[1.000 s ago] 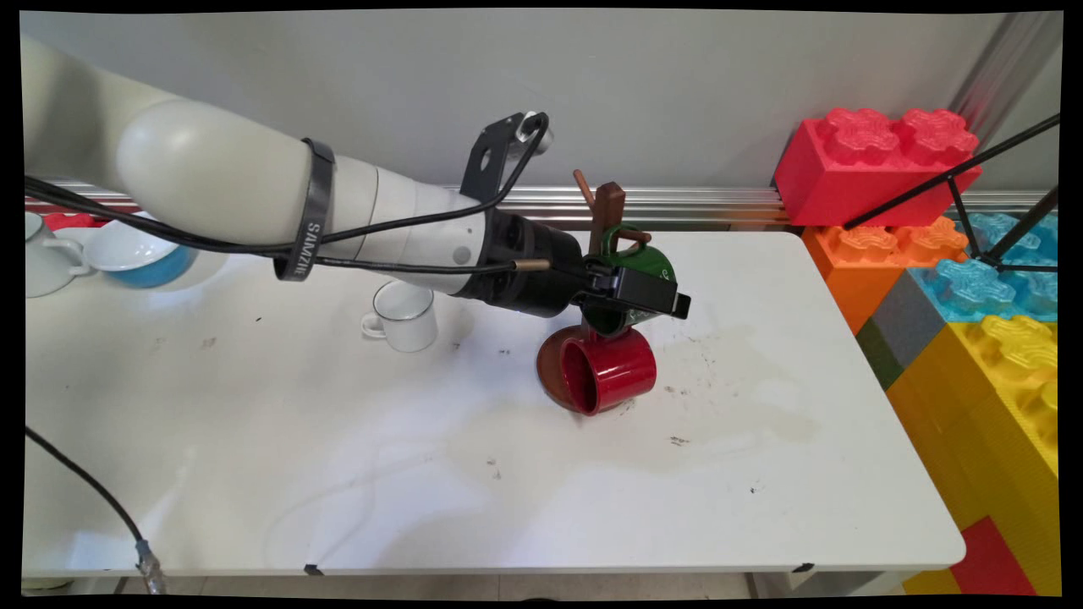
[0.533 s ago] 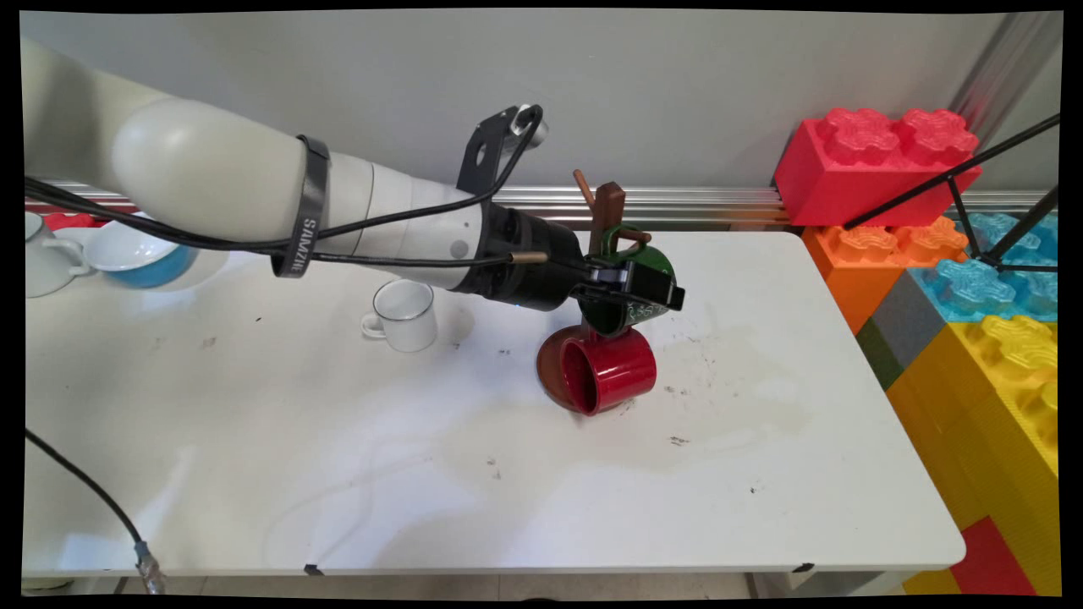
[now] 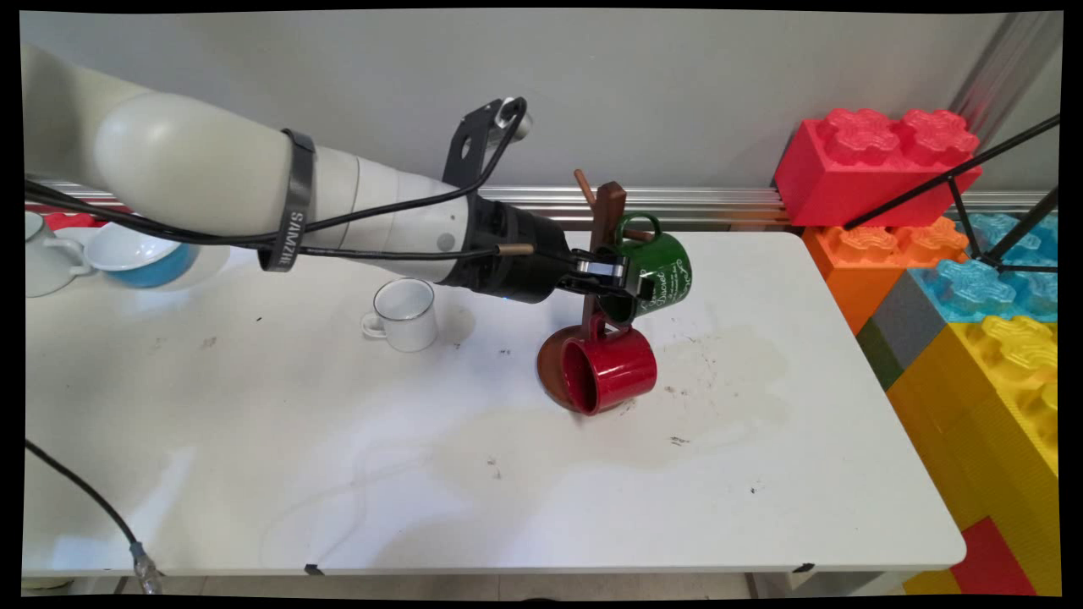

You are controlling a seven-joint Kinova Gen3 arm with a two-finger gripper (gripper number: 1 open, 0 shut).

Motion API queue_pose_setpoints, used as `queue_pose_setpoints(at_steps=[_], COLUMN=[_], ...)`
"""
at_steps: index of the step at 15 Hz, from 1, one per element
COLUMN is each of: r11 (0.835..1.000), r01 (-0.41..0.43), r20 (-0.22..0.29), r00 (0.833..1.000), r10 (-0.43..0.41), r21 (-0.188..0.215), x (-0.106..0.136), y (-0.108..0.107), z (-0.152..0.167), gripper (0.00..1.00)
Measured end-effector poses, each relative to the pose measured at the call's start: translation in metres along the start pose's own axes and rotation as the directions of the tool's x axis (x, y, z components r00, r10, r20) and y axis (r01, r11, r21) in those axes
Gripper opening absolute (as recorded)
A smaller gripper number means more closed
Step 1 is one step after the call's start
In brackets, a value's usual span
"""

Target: Place the picked object on the table

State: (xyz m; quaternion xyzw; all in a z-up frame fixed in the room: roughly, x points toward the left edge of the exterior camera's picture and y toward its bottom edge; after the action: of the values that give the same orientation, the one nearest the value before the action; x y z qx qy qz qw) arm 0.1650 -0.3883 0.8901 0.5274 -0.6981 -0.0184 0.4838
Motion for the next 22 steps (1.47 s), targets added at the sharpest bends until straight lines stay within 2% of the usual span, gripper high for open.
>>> queue_pose_setpoints(at_steps=[13,22], r11=[0.998,0.993], r01=[0.012,0.017], r20=[0.011,0.041], r00=[1.000,0.999], r10=[-0.011,-0.012], r21=[-0.064,-0.115], x=[0.000,-0.005], y=[0.012,0.026], z=[-0.018,-0.031], gripper=[0.00,0.00])
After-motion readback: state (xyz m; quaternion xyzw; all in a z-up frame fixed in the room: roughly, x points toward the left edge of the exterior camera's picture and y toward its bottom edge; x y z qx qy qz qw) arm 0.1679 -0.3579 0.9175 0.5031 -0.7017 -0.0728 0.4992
